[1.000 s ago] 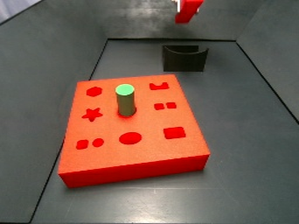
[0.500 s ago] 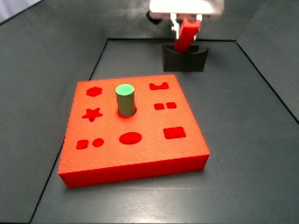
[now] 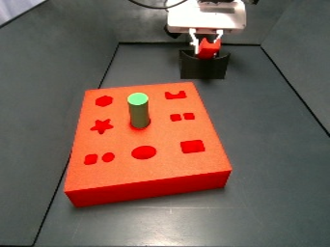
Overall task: Pick up the arch object. Move up. Place the arch object on the fixture. Regrasp the arch object. Move to above the board. Insert the arch object.
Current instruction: Place the arch object on the fixture, then regrasp the arch object.
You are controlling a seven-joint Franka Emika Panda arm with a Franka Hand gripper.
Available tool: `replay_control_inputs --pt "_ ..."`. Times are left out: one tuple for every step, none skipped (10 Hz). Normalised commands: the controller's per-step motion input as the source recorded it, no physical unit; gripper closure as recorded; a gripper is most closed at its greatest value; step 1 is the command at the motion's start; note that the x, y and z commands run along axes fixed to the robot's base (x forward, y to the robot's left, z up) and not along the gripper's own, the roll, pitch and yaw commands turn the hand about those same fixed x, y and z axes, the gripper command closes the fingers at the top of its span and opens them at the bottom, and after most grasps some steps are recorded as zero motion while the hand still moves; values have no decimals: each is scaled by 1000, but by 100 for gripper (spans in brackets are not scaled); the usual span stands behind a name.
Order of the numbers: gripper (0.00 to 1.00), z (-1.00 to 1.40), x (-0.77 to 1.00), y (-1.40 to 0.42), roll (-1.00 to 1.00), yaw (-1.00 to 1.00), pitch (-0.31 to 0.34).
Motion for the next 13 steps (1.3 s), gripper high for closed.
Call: replay_control_inputs --pt "100 -316 68 112 -111 -74 -63" --pt "100 -317 66 112 -111 -61 -62" --pt "100 -167 0 -500 0 0 0" --pt "0 0 0 0 0 0 0" --pt "0 1000 0 0 -30 -16 15" --pt "0 1000 -7 -1 -27 -11 20" --pt "0 1000 -23 3 5 -2 21" --pt "0 1000 -29 3 14 1 23" --pt "0 1000 -34 2 35 -1 29" --pt "0 858 -37 3 42 -2 38" --pt "0 610 -34 7 41 -3 48" --pt "0 486 -30 8 43 -6 54" --pt "0 237 -24 8 40 -15 64"
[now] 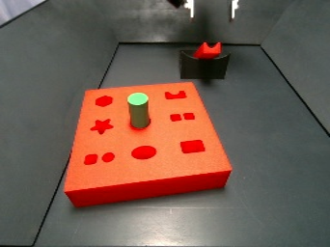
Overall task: Pick up the arch object. Move up. Place the arch object on the fixture. Regrasp the arch object. Move to above the board. Insert the arch object.
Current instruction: Regrasp the arch object.
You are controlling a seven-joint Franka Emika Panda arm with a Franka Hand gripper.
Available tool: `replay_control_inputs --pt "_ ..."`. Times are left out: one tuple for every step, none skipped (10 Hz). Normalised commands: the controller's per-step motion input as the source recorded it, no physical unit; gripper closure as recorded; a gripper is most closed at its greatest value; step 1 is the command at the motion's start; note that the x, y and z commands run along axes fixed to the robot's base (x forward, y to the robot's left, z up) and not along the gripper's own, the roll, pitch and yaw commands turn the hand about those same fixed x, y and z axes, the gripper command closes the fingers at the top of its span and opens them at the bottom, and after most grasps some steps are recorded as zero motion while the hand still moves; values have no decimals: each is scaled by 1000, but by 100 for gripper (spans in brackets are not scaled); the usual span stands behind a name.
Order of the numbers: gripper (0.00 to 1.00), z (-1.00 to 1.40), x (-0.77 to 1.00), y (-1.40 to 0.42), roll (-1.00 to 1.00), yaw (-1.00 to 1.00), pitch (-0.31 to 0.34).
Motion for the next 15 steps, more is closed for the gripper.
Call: replay_control_inputs --pt "0 1000 2 -998 1000 42 57" --pt "0 940 2 -1000 1000 41 55" --pt "0 934 -32 -1000 1000 40 47" --pt "0 890 -68 -992 1000 39 40" --pt "0 747 -72 -878 1000 38 37" --pt "0 446 -52 -634 1000 38 35" --pt "0 128 -29 -366 1000 38 34" --pt "0 -2 -4 -169 1000 38 33" --pt "0 20 -7 -21 1000 39 34" --pt "0 31 -10 -9 1000 39 33" --pt "0 16 -7 -37 1000 39 30" --pt "0 14 -6 -22 1000 40 28" --pt "0 10 0 -18 1000 40 26" --pt "0 9 5 -17 1000 41 24" --pt "0 10 8 -19 1000 43 24"
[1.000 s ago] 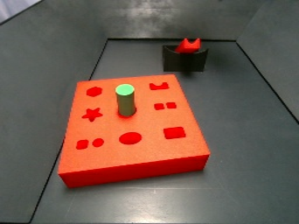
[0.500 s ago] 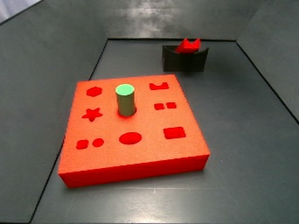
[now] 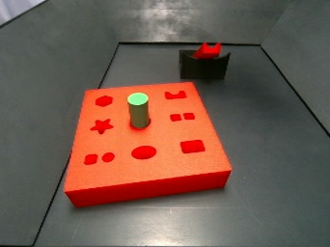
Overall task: Pick up the arch object. Move up. Place the arch object on the fixture. Regrasp the arch object. Move to above the board. Insert the arch object.
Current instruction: Regrasp the arch object.
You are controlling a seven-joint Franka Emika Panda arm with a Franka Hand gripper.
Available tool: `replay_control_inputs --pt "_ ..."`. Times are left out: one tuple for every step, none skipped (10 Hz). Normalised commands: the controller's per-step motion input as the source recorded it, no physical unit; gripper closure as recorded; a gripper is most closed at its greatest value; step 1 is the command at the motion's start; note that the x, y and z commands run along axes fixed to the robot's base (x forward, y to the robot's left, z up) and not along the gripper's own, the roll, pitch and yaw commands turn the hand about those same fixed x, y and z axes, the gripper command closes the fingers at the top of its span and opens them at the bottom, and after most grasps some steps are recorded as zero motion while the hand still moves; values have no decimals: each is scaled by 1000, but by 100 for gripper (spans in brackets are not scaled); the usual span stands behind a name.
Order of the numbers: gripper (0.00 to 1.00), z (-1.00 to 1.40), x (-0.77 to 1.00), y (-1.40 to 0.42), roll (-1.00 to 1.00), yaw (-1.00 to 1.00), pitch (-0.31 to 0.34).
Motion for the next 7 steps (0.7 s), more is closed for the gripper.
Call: replay_control_inputs --pt "0 10 8 -14 1000 44 26" --pt "0 10 11 -22 1000 46 36" --pt "0 8 16 -20 1000 47 41" --pt "0 -1 33 -24 1000 51 51" --pt "0 -1 47 -23 1000 54 59" --pt "0 -1 58 -29 1000 58 72" --pt "0 -2 77 -33 1000 65 91"
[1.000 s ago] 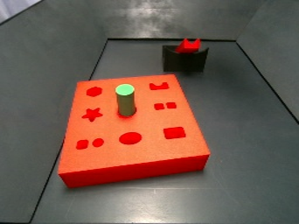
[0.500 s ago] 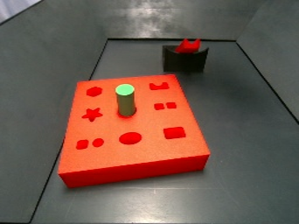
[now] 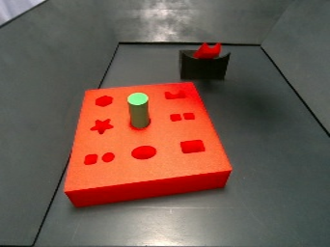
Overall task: Pick up the arch object. Move up. Place the arch object on the fixture. Regrasp the arch object. Move to above the board. Insert the arch object.
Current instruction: Regrasp the arch object.
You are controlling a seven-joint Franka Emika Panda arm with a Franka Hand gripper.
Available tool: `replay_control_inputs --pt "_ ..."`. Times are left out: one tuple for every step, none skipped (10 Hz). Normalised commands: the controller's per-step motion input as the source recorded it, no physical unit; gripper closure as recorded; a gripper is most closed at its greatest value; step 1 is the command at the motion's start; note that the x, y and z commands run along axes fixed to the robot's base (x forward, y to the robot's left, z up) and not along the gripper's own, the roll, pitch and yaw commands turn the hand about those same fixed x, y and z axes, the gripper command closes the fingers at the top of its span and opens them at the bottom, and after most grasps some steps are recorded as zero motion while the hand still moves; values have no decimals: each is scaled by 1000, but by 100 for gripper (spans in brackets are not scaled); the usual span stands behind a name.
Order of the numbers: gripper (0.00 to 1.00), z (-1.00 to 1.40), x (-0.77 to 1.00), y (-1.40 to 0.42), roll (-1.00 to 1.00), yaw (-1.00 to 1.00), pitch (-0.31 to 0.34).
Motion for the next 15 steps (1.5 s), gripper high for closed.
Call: replay_control_inputs --pt "0 -5 92 -36 1000 72 109" --pt "0 -5 103 -40 1000 82 129" --pt "0 -3 104 -43 1000 97 150" --pt "0 -5 105 -48 1000 124 179" --pt "0 -7 107 -46 1000 157 201" --pt "0 -7 109 -51 1000 201 228" --pt "0 -7 117 -54 763 226 199" --pt "0 -9 117 -55 580 240 170" --pt "0 -11 117 -56 399 247 136" --pt "0 -1 110 -44 273 249 100" --pt "0 -2 92 -44 196 240 50" --pt "0 -8 89 -51 179 227 19" --pt "0 -6 90 -53 172 202 7" --pt "0 -1000 35 42 129 97 -22" --pt "0 -1000 39 43 127 69 -34"
